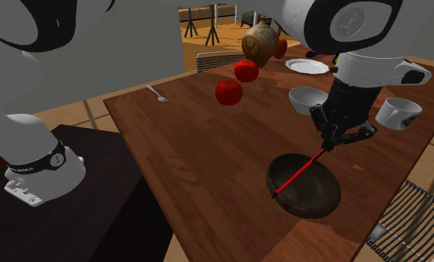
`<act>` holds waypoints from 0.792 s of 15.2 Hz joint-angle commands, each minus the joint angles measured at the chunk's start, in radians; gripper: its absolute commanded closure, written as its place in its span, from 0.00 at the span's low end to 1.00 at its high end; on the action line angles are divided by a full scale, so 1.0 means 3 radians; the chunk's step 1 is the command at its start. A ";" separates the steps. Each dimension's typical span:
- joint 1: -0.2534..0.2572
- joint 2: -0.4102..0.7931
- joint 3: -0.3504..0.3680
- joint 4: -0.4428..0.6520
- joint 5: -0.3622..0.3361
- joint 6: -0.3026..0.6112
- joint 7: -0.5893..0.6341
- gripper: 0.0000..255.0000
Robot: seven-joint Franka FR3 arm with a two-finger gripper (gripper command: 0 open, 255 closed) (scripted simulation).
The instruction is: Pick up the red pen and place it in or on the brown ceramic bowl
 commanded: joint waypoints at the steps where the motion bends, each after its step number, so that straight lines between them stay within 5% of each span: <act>1: -0.0003 0.0034 -0.0004 -0.0029 -0.0005 0.0064 0.0000 1.00; 12: -0.0009 0.0181 -0.0026 -0.0235 -0.0037 0.0414 0.0025 1.00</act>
